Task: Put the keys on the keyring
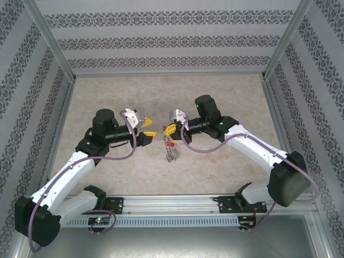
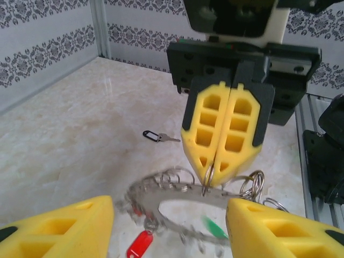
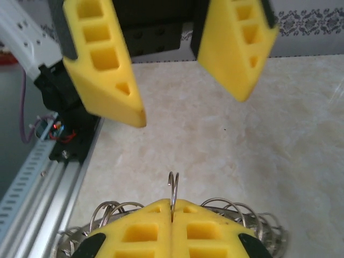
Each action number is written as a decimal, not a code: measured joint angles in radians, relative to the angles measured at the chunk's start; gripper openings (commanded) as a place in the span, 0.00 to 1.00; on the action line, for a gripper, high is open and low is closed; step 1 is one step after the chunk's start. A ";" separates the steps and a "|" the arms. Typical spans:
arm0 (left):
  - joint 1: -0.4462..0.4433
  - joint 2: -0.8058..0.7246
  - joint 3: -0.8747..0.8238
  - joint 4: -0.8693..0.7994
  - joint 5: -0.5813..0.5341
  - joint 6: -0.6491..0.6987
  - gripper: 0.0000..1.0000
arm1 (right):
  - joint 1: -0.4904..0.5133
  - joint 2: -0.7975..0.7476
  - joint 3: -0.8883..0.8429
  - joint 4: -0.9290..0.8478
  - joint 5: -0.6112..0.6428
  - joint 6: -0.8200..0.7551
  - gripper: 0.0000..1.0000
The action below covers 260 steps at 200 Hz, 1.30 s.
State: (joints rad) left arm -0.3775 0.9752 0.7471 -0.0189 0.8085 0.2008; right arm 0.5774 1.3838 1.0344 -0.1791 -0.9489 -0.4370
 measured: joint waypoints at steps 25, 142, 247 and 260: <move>0.000 -0.012 -0.001 0.012 -0.034 -0.010 0.58 | -0.019 -0.009 0.006 -0.005 -0.010 0.069 0.00; -0.011 0.131 0.113 -0.095 -0.253 -0.337 0.60 | -0.150 -0.383 -0.212 -0.051 0.253 0.082 0.00; -0.193 0.611 0.340 -0.337 -0.295 -0.440 0.52 | -0.288 -0.628 -0.284 -0.196 0.471 0.185 0.00; -0.214 0.686 0.412 -0.386 -0.298 -0.439 0.51 | -0.288 -0.640 -0.294 -0.200 0.490 0.193 0.00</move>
State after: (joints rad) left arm -0.5919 1.6611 1.1595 -0.4053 0.5106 -0.2386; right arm 0.2897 0.7437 0.7406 -0.3794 -0.4587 -0.2436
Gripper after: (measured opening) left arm 0.512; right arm 0.052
